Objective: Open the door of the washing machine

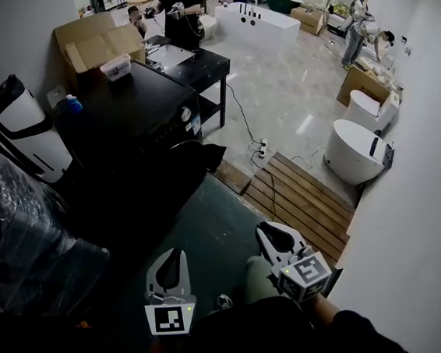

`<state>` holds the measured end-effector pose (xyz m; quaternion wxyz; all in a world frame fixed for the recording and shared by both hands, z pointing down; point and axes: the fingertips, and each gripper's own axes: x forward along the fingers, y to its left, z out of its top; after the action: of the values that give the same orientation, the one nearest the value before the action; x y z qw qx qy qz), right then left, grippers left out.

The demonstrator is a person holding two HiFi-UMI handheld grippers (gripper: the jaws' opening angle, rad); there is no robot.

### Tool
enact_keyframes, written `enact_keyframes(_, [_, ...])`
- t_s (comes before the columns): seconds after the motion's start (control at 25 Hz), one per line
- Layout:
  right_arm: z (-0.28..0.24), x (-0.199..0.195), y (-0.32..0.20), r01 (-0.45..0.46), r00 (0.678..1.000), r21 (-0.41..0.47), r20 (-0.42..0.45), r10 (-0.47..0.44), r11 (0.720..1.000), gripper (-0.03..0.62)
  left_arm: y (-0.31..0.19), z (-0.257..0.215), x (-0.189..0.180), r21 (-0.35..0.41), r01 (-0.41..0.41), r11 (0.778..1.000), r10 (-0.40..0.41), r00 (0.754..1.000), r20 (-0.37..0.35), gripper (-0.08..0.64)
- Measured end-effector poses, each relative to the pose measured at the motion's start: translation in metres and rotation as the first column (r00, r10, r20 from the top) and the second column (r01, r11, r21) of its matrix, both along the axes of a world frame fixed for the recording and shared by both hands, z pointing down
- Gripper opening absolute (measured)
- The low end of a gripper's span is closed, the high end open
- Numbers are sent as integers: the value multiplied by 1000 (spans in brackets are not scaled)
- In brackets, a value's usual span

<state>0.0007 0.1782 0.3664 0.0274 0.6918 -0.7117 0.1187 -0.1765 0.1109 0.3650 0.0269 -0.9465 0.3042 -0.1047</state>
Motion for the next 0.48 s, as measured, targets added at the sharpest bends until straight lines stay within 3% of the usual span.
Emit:
enact_keyframes(0.24, [12, 32, -33, 8, 1000, -21, 18, -7, 1000, 61, -26, 12, 32, -23, 0, 1000, 0, 1000, 22, 20])
enact_keyframes(0.48, [23, 77, -95, 105, 994, -37, 7, -105, 994, 94, -80, 21, 81, -31, 60, 998, -59, 997, 40, 23])
